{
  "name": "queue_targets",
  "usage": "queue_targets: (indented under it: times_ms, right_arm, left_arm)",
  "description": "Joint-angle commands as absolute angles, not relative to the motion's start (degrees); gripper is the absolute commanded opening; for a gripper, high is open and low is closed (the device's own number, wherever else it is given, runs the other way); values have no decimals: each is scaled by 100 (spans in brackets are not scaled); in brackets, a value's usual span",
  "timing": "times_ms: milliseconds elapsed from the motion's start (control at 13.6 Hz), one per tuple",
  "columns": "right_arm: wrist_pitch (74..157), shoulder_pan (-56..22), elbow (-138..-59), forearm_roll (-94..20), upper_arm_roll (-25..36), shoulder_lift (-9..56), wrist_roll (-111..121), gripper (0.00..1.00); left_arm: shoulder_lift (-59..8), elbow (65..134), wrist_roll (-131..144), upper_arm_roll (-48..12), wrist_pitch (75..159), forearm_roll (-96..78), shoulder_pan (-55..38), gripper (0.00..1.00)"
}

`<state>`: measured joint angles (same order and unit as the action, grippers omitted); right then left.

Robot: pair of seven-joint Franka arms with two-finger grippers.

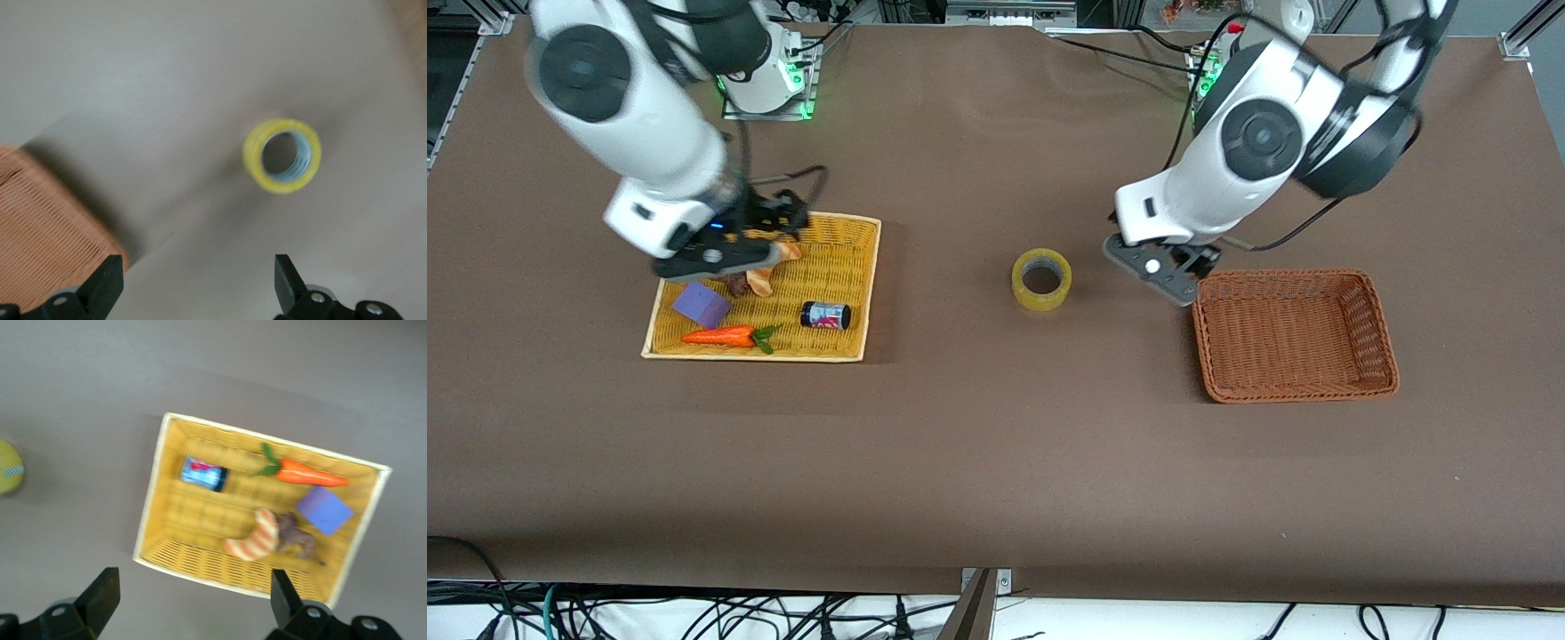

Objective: Transfer tape with both arms
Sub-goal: 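Release the tape with the right gripper while the left gripper reaches it, then grasp the tape roll with the left gripper while the right gripper withdraws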

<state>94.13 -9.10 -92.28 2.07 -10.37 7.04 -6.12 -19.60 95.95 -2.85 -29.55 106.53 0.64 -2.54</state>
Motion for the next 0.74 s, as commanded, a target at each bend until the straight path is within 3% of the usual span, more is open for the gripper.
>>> queue_targets:
  times_ms: [0,295,663]
  right_arm:
    - [9369,-870,-9483,35,-485,317,314,100]
    - [9448,-870,-9887,35,-71,-87,571,100]
    - [9369,-861,-9853,35,53,-132,554,100]
  left_arm:
    - [-2863,9439,-316,-3041,11387,193,-613,100]
    - [-3435,9545,-308,-3015,11751,779,-949,100]
    - [-3805,9528,-299,-3023,11891,1457,-1116,100]
